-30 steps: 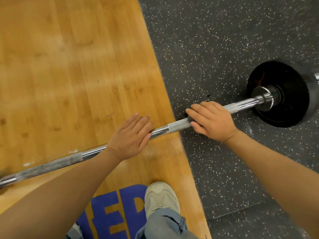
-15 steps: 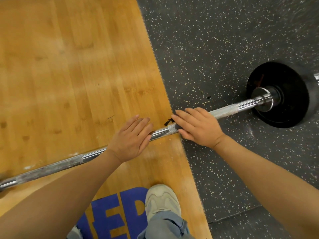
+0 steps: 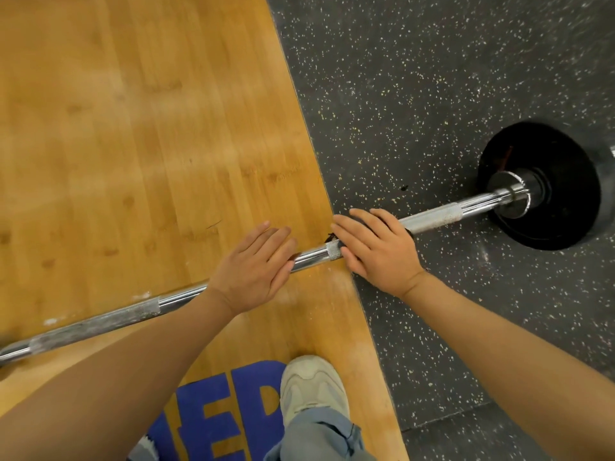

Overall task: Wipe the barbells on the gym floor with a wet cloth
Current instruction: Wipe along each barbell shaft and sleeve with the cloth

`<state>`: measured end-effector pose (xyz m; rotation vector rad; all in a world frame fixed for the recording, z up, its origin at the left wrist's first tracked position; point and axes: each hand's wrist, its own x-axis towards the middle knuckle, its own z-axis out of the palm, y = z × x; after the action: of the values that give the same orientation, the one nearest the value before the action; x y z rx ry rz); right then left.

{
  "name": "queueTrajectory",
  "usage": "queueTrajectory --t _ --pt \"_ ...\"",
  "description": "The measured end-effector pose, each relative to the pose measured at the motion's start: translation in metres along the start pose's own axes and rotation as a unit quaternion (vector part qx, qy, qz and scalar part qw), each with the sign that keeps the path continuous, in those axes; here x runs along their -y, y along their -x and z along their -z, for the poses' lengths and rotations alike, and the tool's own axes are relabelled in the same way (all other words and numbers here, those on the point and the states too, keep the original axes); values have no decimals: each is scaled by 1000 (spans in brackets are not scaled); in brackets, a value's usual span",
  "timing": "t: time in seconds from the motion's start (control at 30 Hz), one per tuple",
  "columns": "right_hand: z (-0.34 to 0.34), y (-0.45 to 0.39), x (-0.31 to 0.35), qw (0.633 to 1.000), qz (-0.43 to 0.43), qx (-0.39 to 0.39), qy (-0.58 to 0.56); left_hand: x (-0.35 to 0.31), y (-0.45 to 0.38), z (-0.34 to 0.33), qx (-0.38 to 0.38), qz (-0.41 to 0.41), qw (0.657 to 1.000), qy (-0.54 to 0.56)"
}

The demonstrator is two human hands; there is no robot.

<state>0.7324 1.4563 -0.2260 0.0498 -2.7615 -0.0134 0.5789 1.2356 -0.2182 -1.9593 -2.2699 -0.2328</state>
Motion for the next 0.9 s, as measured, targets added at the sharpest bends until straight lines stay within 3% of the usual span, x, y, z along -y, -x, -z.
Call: queueTrajectory --t 0.2,0.3,0.47,0.73,0.8,0.9 --pt "13 10 -32 997 64 34 12 0 0 2 -4 27 999 32" --pt "17 21 -41 999 6 32 18 0 1 1 -11 27 999 43" --pt "10 14 7 994 -112 13 12 0 1 -1 -9 36 997 69" --pt "8 23 -18 999 4 -1 39 -1 1 2 1 53 995 84" --pt "8 28 -24 998 -43 -20 43 -1 1 3 -2 54 995 82" --pt "0 15 6 978 -195 -58 38 -1 0 3 -2 50 996 80"
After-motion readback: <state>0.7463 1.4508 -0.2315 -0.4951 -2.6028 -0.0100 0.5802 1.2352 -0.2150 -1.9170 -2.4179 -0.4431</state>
